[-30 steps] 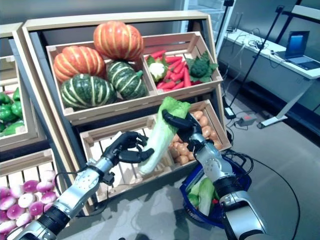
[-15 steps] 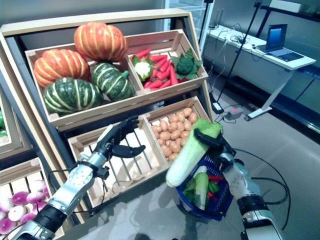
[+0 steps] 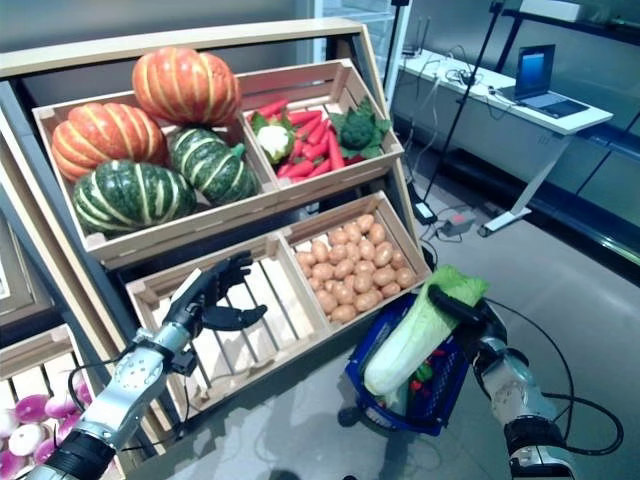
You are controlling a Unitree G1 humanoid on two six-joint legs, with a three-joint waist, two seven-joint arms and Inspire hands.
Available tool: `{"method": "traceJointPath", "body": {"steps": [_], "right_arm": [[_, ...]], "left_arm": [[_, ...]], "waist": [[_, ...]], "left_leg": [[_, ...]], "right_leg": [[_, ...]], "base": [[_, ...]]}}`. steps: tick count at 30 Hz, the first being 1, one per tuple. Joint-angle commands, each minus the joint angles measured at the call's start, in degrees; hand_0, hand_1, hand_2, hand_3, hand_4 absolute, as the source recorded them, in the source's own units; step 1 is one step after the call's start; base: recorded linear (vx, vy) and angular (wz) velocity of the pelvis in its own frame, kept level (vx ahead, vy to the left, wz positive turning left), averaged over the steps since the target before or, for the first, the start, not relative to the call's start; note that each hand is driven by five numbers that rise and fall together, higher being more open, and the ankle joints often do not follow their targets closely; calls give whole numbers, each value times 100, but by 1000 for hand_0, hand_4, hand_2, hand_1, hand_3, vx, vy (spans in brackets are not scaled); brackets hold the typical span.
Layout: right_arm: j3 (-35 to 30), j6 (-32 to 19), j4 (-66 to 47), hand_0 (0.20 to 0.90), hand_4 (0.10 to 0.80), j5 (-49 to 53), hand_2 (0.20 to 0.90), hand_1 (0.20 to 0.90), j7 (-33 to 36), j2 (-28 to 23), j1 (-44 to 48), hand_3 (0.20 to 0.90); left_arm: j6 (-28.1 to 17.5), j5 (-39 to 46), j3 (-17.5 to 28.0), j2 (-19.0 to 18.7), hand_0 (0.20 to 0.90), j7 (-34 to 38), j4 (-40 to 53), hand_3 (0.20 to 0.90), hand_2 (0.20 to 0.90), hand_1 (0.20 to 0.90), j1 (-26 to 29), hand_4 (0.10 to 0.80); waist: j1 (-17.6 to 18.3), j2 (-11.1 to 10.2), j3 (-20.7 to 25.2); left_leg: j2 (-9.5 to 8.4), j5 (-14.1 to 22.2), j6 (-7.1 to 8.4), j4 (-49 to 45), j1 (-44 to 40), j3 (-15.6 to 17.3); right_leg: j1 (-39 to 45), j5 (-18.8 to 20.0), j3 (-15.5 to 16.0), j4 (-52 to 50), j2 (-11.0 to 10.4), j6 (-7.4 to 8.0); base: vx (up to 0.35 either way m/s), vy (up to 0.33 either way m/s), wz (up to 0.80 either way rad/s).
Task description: Put vegetables into the basket
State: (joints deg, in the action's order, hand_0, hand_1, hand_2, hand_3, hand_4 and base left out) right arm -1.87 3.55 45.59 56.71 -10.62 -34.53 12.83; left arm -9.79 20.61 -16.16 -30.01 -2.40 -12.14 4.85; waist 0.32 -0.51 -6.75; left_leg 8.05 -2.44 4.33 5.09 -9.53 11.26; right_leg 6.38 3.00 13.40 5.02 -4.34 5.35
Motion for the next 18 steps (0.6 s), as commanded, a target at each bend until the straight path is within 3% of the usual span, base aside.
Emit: {"method": "traceJointPath", "body": {"steps": [1,6,10,13,18], "right_arm": [[-467,-971,9,300,400,332,300,300,-9,-229,826,300],[-365,-1202,173,300,400,139,300,300,299,-439,1370,300],[-296,-1294,478,300,400,181,300,300,449,-742,1840,300],[-476,-1391,824,300,400,458,300,300,445,-840,2161,300],[-426,-1746,928,300,400,-38,300,300,1003,-1029,2483,300]], "left_arm": [[-600,256,73,-169,900,74,234,900,900,900,648,800],[-491,131,-12,-196,900,429,338,900,900,900,839,800],[-527,269,-149,-295,900,707,307,900,900,900,1008,800],[-616,371,-258,-346,900,844,334,900,900,900,954,800],[-816,452,-427,-398,900,969,373,900,900,900,817,800]], "waist": [[-159,-243,-196],[-275,-176,-610],[-307,-13,-1116],[-363,107,-1429],[-392,266,-1734]], "left_leg": [[-39,510,-93,-456,219,203],[-17,788,-69,-1581,1093,116],[123,1379,-78,-2899,1836,19],[189,1890,-213,-4037,2582,-196],[142,2413,-365,-5199,3334,-409]], "right_leg": [[26,-451,257,-689,-279,16],[-490,-654,393,-1322,-473,-48],[-1103,-1169,386,-2495,-719,-132],[-1768,-1559,340,-3663,-1015,-286],[-2606,-1949,210,-5008,-1392,-340]], "base": [[23,-76,-1],[-112,-25,-1],[-136,25,10],[-96,23,5],[-48,50,15]]}}
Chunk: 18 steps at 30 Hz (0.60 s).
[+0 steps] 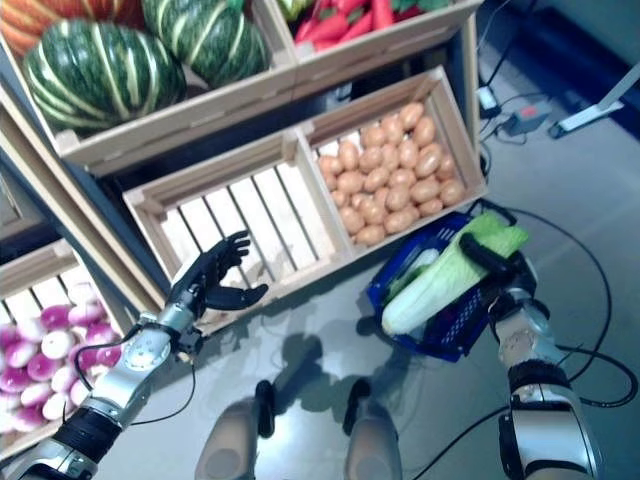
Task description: Put vegetables into the basket
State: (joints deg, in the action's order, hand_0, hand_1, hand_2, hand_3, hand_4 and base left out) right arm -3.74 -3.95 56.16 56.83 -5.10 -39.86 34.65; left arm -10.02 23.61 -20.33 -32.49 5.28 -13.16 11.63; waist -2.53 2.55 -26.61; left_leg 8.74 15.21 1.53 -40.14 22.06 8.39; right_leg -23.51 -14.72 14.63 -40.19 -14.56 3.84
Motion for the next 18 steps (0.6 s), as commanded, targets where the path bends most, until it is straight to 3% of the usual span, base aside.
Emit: {"method": "traceJointPath", "body": {"steps": [1,6,16,17,18], "right_arm": [[-229,-1085,-155,300,400,-225,300,300,648,-564,357,300],[-153,-1078,-162,300,400,-806,300,300,1711,-968,735,300],[3,-910,106,300,400,-954,300,300,1727,-1634,1324,300],[18,-851,109,342,428,-971,342,342,1714,-1692,1360,342],[32,-817,134,669,646,-1009,669,669,1741,-1734,1399,669]], "left_arm": [[-838,129,-32,-180,900,240,500,900,900,900,126,800],[-929,106,-269,-286,900,456,642,900,900,900,182,800],[-878,199,-561,-374,900,804,975,900,900,900,399,800],[-864,228,-587,-389,900,840,994,900,900,900,421,800],[-880,240,-612,-388,900,872,997,900,900,900,441,800]], "waist": [[-93,-20,202],[-6,72,8],[195,266,-140],[219,279,-145],[239,296,-151]], "left_leg": [[56,729,-104,-862,299,-134],[6,1020,-140,-1566,851,-172],[28,1148,-76,-2088,1536,-248],[27,1139,-64,-2105,1583,-260],[28,1134,-52,-2123,1632,-265]], "right_leg": [[235,-242,37,-688,-424,-183],[-444,-431,-177,-1389,-625,-141],[-1300,-531,-481,-1881,-624,-145],[-1358,-530,-502,-1900,-615,-147],[-1418,-528,-528,-1917,-603,-150]], "base": [[-26,42,7],[-38,27,5],[-59,6,-2],[-70,11,-4],[-76,16,-3]]}}
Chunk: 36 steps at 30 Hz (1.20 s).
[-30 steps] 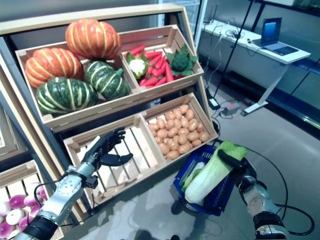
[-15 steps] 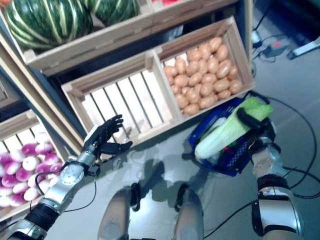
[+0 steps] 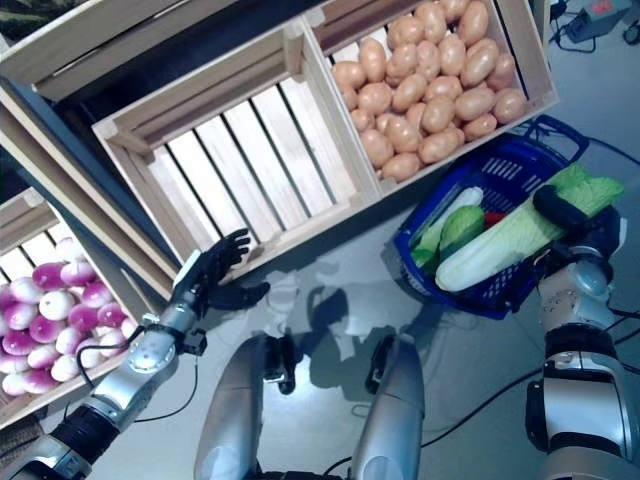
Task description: Put vegetables into the basket
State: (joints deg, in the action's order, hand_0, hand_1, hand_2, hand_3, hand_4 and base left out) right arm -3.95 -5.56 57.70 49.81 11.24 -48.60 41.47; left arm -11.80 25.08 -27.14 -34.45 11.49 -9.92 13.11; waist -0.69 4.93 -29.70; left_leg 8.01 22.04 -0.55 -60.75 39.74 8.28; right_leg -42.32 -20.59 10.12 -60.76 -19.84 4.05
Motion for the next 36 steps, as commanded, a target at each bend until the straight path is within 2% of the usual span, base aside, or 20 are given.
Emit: {"method": "traceJointPath", "body": {"steps": [1,13,18,23,26,29,31,36], "right_arm": [[75,-648,37,900,800,-331,900,900,123,-895,756,900],[87,-742,149,900,800,-83,900,900,-360,-969,734,900],[-74,-621,225,900,800,64,900,900,-559,-968,517,900],[-146,-594,307,900,800,28,900,900,-743,-977,370,900],[-162,-560,290,900,800,-32,900,900,-858,-985,245,900],[-182,-539,237,900,800,-83,900,900,-965,-949,101,900],[-160,-528,213,900,800,-74,900,900,-1021,-932,75,900],[-154,-484,-103,900,800,139,900,900,-1488,-580,-367,900]], "left_arm": [[-714,106,50,-194,900,273,683,900,900,900,312,800],[-761,247,41,-251,900,283,740,900,900,900,402,800],[-754,226,128,-301,900,136,736,900,900,900,297,800],[-662,244,191,-332,900,-52,761,900,900,900,192,800],[-626,166,237,-307,900,-121,759,900,900,900,50,800],[-513,30,285,-182,900,-175,709,900,900,900,-75,800],[-474,-11,289,-159,900,-170,672,900,900,900,-105,800],[-308,-216,408,8,900,-261,249,900,900,900,-383,800]], "waist": [[66,71,156],[64,-32,274],[-18,-162,429],[-107,-265,664],[-160,-345,856],[-208,-446,1136],[-225,-479,1214],[-250,-655,1767]], "left_leg": [[104,445,159,-77,-101,-255],[205,314,127,267,-343,-168],[254,171,134,726,-784,-120],[298,-122,174,1468,-1373,-84],[302,-404,209,2099,-1810,-46],[299,-804,328,2934,-2353,95],[300,-918,366,3178,-2534,137],[174,-1402,439,4496,-3408,325]], "right_leg": [[420,63,-97,132,-65,-176],[628,164,36,394,7,-199],[1088,288,199,793,27,-163],[1733,511,383,1504,156,-138],[2192,691,506,2109,287,-125],[2805,918,658,3004,523,-85],[3016,995,705,3297,595,-73],[3965,1419,792,4811,922,40]], "base": [[-90,22,-2],[-47,-6,-2],[7,-5,0],[56,-26,0],[82,-18,-3],[123,-23,-3],[101,-15,-5],[180,-8,-6]]}}
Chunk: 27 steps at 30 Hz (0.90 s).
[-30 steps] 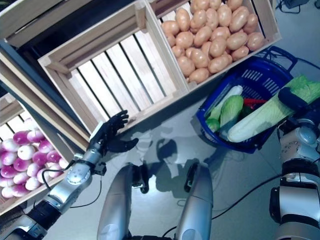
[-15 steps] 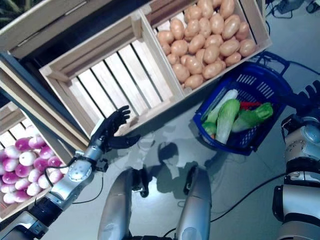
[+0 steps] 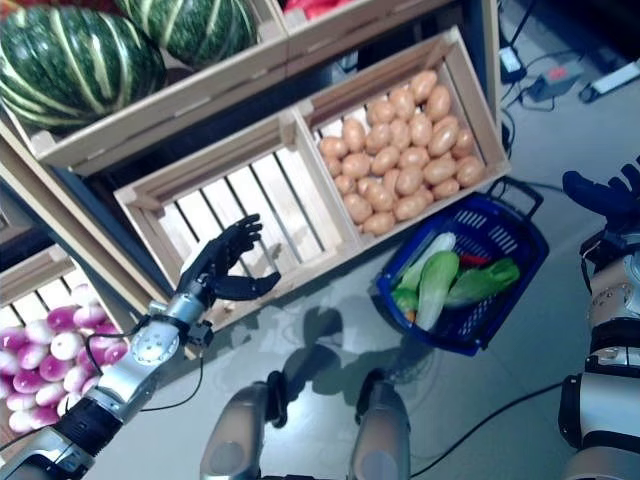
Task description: Put vegetables into the basket
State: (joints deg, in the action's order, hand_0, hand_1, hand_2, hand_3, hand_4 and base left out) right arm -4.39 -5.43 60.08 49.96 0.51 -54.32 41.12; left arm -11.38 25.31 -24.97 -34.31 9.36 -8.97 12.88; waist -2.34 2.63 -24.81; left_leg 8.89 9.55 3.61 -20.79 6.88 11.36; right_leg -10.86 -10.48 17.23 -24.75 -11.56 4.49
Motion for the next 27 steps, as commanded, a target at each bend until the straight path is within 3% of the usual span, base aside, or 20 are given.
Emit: {"method": "traceJointPath", "body": {"steps": [1,5,9,15,17,21,25,27], "right_arm": [[-110,-494,-419,900,800,157,900,900,-489,89,-421,900],[-5,-639,-1206,900,800,457,900,900,-656,1087,-1135,900],[193,-872,-1914,900,800,511,900,900,-472,2120,-1894,900],[880,-1149,-2858,900,800,308,900,900,-724,3668,-3223,900],[1056,-1156,-3004,900,800,165,900,900,-762,3829,-3406,900],[1487,-1012,-2927,900,800,22,900,900,-994,4156,-3751,900],[1644,-765,-2508,900,800,180,900,900,-1083,4410,-4063,900],[1652,-604,-2023,900,800,449,900,900,-1035,4602,-4174,900]], "left_arm": [[-377,-301,208,27,900,-69,68,900,900,900,-418,800],[-582,-524,346,276,900,-105,-391,900,900,900,-619,800],[-808,-728,409,491,900,-103,-661,900,900,900,-761,800],[-940,-1594,369,883,900,30,-1397,900,900,900,-998,800],[-1011,-1760,379,926,900,89,-1593,900,900,900,-1054,800],[-1668,-2653,372,1047,900,452,-2193,900,900,900,-1167,800],[-1685,-2998,405,1248,900,790,-3046,900,900,900,-1271,800],[-1612,-2956,473,1551,900,786,-3849,900,900,900,-1342,800]], "waist": [[-84,-448,1357],[-29,-511,1727],[45,-500,1821],[233,-407,1968],[278,-404,1988],[365,-403,2016],[422,-396,1988],[421,-401,1954]], "left_leg": [[51,-230,26,697,-241,29],[-79,-702,22,1693,-733,171],[-118,-825,4,2134,-1079,248],[-174,-894,-25,2579,-1446,293],[-188,-887,-26,2579,-1458,327],[-239,-859,-43,2579,-1512,413],[-267,-854,-62,2579,-1556,438],[-289,-852,-79,2579,-1580,408]], "right_leg": [[938,491,74,1396,123,19],[1335,927,46,2207,242,75],[1552,1055,-21,2528,323,78],[1819,1235,-175,2975,467,104],[1793,1239,-206,2975,470,109],[1785,1235,-278,2975,476,127],[1842,1220,-271,2975,467,140],[1891,1197,-253,2975,471,135]], "base": [[162,18,-1],[81,30,-6],[51,19,-5],[31,10,-5],[-3,12,-18],[23,14,-12],[32,14,-11],[40,1,-1]]}}
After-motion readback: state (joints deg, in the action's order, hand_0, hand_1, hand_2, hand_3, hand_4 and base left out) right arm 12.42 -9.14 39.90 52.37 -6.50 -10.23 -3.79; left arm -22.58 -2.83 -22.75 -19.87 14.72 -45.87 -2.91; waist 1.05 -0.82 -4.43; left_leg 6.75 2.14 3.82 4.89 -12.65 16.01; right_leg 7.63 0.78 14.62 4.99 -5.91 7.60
